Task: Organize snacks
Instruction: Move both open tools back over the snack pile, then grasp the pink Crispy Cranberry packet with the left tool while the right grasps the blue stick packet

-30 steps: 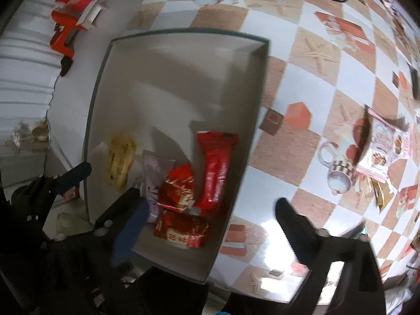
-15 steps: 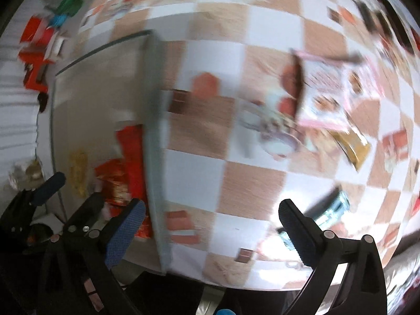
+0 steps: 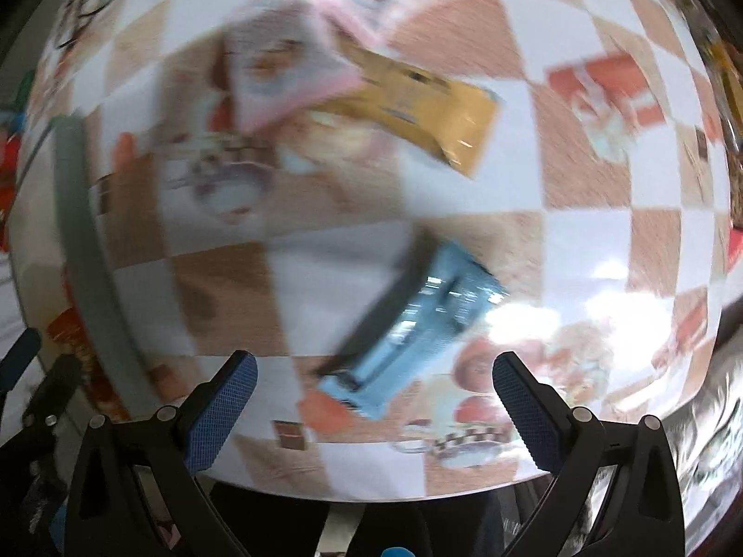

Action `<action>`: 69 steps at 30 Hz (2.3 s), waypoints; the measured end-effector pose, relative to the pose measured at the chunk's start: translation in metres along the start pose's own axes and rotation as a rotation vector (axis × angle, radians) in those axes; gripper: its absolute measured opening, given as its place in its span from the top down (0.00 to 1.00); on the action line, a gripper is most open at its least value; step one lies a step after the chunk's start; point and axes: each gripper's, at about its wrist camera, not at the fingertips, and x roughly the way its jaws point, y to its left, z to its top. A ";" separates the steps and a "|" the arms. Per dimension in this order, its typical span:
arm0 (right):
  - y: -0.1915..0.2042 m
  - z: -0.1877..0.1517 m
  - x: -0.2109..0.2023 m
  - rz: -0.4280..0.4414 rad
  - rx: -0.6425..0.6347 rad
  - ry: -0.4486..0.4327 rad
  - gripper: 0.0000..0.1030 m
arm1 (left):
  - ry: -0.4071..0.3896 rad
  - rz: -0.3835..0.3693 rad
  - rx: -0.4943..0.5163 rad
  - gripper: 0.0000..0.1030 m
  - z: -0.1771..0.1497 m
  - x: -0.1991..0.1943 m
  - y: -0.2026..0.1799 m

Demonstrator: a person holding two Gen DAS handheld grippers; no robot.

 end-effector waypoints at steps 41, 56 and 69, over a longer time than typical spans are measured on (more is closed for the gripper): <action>-0.161 -0.006 0.016 -0.058 -0.051 0.031 0.00 | 0.137 -0.121 -0.128 0.24 0.186 0.085 -0.134; -0.166 -0.012 0.016 -0.061 -0.051 0.027 0.00 | 0.110 0.031 -0.031 0.43 0.182 0.103 -0.158; -0.181 -0.005 0.015 -0.064 -0.052 0.025 0.00 | 0.121 0.004 0.030 0.53 0.115 0.104 -0.166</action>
